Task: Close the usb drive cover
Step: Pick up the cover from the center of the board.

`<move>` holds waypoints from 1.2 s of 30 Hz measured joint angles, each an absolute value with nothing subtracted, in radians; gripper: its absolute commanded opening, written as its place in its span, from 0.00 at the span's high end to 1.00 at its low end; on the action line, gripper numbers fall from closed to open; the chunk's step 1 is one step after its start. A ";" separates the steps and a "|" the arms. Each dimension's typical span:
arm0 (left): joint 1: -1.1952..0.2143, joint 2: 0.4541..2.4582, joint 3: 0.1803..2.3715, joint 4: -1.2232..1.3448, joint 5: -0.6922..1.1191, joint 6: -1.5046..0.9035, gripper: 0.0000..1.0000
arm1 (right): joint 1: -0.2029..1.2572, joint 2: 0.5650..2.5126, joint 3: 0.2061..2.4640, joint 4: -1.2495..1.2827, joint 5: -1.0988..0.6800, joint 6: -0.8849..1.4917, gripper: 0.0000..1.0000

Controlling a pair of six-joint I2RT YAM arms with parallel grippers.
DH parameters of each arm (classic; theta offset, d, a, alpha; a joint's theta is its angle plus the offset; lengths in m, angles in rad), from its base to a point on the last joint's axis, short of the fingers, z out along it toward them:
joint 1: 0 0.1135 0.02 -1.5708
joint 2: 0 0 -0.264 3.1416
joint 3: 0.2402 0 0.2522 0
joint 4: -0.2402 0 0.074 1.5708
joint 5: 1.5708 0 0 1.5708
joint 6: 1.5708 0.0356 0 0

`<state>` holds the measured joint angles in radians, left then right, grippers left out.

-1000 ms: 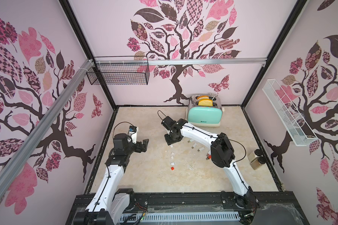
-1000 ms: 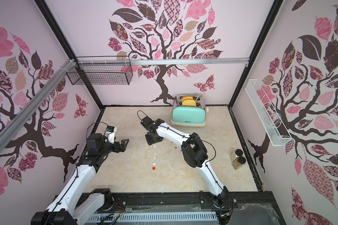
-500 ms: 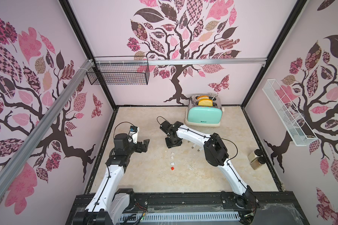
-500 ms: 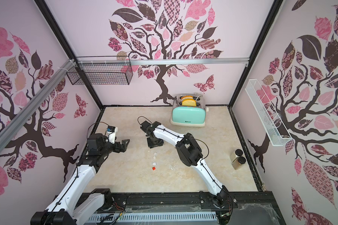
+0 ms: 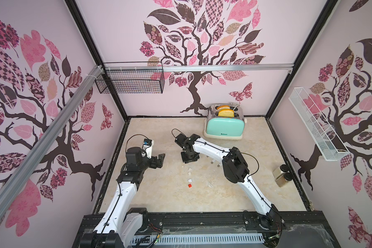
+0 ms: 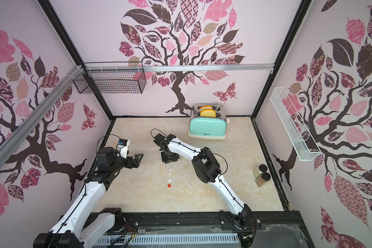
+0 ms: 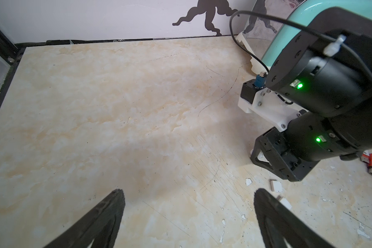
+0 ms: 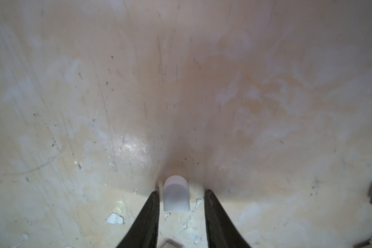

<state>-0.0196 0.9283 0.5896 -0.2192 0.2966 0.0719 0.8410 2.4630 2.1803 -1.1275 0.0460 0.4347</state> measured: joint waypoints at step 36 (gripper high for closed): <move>-0.054 1.029 0.722 -0.323 0.349 0.006 0.02 | 0.797 2.126 1.754 -0.955 0.015 0.223 0.83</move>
<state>-0.0536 1.0294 0.7223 -0.3233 0.3492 0.0055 0.7975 2.1258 1.7542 -0.9546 0.0154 0.2226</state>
